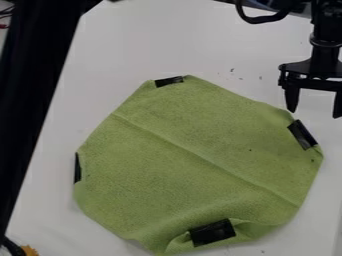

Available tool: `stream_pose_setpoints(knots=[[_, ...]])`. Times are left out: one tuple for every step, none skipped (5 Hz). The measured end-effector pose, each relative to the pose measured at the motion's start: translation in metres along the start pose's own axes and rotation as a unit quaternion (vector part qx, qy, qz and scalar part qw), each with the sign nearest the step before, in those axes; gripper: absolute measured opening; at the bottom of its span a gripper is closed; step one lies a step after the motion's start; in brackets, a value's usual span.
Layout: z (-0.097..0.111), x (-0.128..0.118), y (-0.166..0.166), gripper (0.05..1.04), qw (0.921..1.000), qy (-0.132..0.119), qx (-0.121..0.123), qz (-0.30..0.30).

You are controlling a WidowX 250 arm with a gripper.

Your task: Moved the cloth to left side of the table

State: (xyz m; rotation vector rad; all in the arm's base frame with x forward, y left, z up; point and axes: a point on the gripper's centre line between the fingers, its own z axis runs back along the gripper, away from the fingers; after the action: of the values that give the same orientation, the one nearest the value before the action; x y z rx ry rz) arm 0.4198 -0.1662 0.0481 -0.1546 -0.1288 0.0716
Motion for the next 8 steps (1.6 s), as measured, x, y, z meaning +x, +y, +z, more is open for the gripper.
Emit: stream_pose_setpoints(knots=[[-0.019, -0.008, 0.006, 0.999, 0.9997, 0.021, 0.010, 0.004], [-0.028, -0.024, 0.016, 0.999, 0.9994, 0.030, 0.015, -0.005], [-0.012, -0.026, 0.026, 0.999, 0.9997, 0.020, 0.016, -0.007], [0.017, -0.027, 0.028, 0.999, 0.9998, -0.007, -0.007, -0.016], [0.047, -0.024, 0.019, 0.998, 0.9989, -0.045, -0.011, -0.005], [0.058, -0.041, 0.044, 0.999, 0.9981, -0.060, 0.011, 0.012], [0.042, -0.057, 0.104, 0.999, 0.9964, -0.057, 0.038, 0.050], [0.029, -0.068, 0.146, 0.999, 0.9965, -0.047, 0.041, 0.056]])
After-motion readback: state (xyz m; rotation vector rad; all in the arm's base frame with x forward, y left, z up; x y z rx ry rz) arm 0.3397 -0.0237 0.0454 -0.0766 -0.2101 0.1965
